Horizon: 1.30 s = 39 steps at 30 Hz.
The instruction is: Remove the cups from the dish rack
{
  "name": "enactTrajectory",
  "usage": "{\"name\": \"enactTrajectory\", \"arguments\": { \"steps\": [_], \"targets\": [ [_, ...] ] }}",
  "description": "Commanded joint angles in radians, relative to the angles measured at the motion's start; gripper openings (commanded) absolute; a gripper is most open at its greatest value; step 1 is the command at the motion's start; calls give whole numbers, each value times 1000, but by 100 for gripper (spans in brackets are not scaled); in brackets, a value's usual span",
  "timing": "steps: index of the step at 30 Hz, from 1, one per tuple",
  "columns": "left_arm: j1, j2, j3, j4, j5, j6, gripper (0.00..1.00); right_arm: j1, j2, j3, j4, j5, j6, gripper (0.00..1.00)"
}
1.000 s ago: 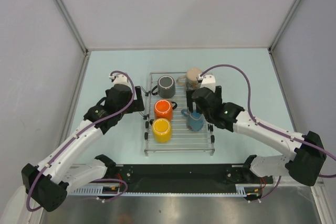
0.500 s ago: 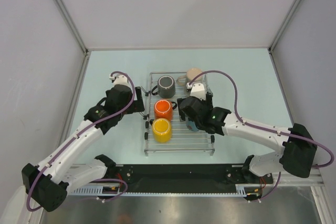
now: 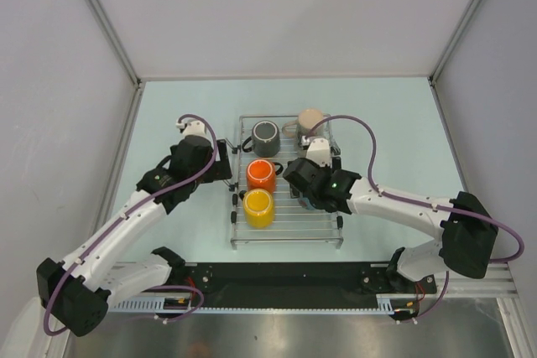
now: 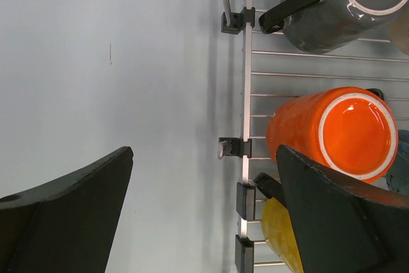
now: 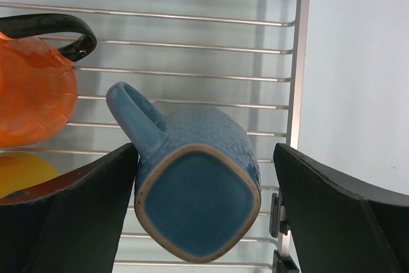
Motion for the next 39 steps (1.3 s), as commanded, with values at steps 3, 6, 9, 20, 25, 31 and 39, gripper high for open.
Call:
{"name": "enactTrajectory", "arguments": {
  "steps": [3,6,9,20,25,31,39],
  "targets": [
    [3,-3,-21,6,17,-29,100,15,-3,36,-66,15,94,90],
    [1,3,-24,6,27,-33,100,15,2,21,-52,11,94,84],
    [1,3,-22,8,30,-38,100,15,11,12,-35,11,88,84],
    [3,1,-25,6,25,-40,100,17,13,-13,-24,-9,105,0],
    [1,6,-14,6,25,-40,99,17,-4,-19,-32,-3,106,0],
    [1,6,-2,6,27,-41,99,17,-53,13,-66,46,83,0],
    [1,15,21,6,21,-41,99,-6,-99,142,-116,106,-13,0]
  ]
}}
